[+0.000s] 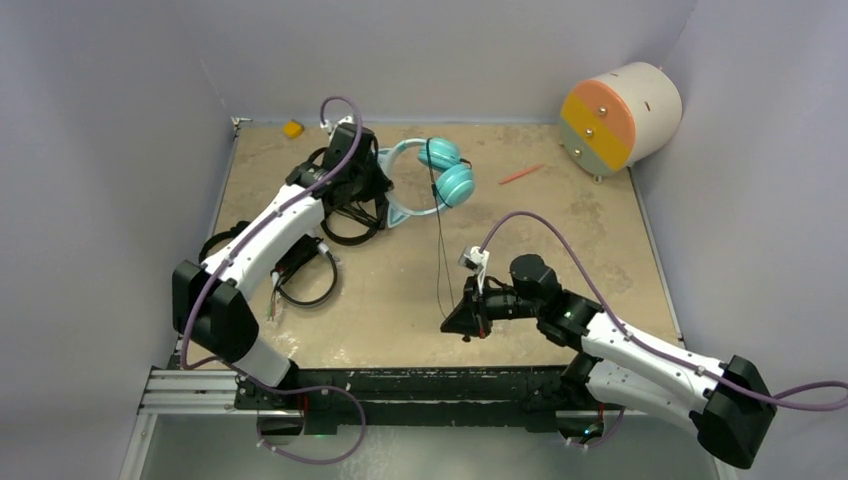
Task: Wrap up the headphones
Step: Wrap the headphones cable around the headphones.
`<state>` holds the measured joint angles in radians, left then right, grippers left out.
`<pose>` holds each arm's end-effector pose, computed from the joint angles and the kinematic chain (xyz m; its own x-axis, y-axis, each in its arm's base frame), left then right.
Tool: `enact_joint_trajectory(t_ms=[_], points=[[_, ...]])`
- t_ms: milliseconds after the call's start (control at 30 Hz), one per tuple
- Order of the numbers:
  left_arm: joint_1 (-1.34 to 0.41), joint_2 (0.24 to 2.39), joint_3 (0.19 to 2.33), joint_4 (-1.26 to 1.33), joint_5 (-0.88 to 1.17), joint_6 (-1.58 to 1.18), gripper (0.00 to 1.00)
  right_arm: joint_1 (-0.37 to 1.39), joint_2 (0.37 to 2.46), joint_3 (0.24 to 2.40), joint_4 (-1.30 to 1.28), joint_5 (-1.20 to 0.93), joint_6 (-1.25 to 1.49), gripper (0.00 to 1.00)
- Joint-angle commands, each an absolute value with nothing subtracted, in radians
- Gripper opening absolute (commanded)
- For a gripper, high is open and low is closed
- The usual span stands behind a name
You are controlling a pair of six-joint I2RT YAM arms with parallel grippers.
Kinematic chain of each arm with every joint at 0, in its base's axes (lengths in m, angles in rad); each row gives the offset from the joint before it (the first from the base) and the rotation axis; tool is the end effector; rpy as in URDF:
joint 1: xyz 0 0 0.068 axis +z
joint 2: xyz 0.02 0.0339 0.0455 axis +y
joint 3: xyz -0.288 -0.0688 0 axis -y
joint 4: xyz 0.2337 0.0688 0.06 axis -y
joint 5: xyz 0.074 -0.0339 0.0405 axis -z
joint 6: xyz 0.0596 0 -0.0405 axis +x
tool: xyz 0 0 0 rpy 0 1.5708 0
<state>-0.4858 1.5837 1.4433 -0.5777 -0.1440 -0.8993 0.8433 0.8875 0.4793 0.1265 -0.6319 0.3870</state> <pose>0.3256 -0.1622 0.3407 -0.6489 -0.5335 -0.5424 -0.2275 0.8164 -0.5308 0.1026 0.1681 0.2652 -0.5410 -0.1497 -0.8276 -0.8377 0.1828 0.5146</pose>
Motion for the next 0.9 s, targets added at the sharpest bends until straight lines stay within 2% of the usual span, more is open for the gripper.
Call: enact_joint_trajectory(t_ms=[0, 267, 600, 700, 867], points=[[-0.45, 1.416, 1.451, -0.448, -0.075, -0.952, 0.0, 0.824, 0.861, 0.474, 0.121, -0.57, 0.409, 0.0], [-0.449, 1.269, 1.38, -0.451, 0.071, -0.831, 0.0, 0.553, 0.912, 0.467, 0.156, -0.749, 0.468, 0.0], [-0.449, 1.18, 1.362, -0.568, 0.222, -0.56, 0.0, 0.34, 1.056, 0.561, 0.196, -0.946, 0.542, 0.0], [-0.449, 1.119, 1.283, -0.548, 0.26, -0.419, 0.0, 0.294, 1.092, 0.58, 0.212, -0.992, 0.578, 0.0], [-0.453, 1.037, 1.067, -0.433, 0.451, -0.177, 0.0, 0.282, 1.198, 0.667, 0.163, -1.064, 0.549, 0.0]])
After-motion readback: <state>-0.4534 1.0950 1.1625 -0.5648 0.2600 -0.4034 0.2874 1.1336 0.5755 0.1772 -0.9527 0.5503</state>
